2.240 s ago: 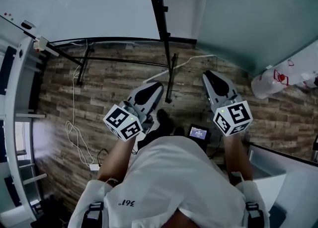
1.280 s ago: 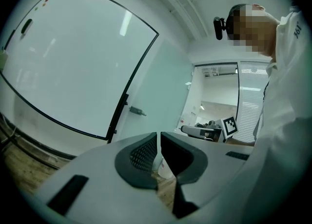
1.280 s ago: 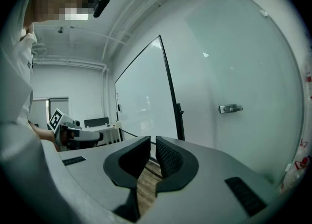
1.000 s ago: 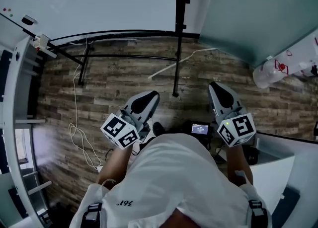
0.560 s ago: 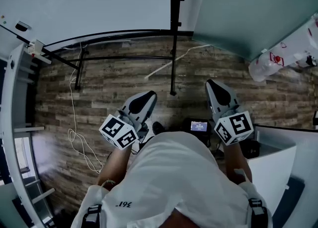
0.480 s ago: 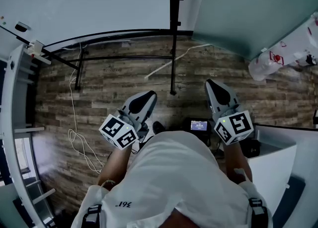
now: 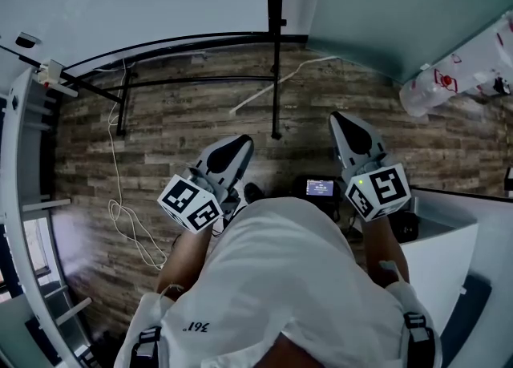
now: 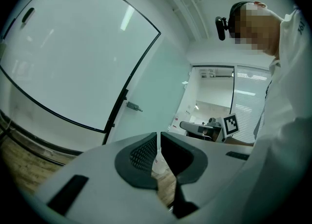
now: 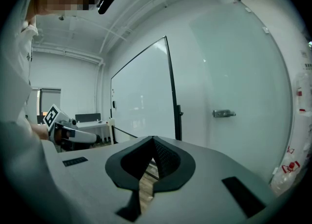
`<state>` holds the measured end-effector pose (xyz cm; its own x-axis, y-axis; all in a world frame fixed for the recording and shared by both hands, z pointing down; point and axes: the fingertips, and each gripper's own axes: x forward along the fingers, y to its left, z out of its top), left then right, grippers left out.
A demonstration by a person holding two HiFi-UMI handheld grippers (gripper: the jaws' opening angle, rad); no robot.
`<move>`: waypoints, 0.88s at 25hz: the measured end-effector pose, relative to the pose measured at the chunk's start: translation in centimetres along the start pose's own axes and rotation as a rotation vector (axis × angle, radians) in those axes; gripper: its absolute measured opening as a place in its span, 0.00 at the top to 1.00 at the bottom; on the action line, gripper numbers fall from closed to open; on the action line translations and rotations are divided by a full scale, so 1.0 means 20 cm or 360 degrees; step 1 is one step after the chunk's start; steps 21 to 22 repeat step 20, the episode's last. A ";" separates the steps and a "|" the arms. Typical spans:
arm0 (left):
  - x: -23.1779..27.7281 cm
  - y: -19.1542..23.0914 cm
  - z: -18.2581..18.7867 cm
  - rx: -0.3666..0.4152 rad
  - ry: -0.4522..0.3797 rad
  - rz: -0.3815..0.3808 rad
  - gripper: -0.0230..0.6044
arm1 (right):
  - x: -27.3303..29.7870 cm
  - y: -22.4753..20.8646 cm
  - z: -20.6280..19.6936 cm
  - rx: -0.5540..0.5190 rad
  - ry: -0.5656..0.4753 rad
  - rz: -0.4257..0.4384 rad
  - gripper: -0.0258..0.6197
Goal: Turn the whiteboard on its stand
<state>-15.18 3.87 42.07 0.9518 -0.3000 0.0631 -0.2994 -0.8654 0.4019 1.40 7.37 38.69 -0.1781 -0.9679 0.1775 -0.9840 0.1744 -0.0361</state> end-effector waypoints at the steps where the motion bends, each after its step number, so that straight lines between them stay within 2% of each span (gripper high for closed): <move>1: 0.00 -0.01 -0.01 -0.0004 0.0003 -0.0001 0.91 | 0.00 0.00 0.00 0.0000 0.0003 0.0001 0.92; 22: 0.09 -0.02 -0.02 -0.0010 0.0053 -0.0045 0.91 | 0.05 -0.06 -0.03 -0.0034 0.0036 -0.0004 0.92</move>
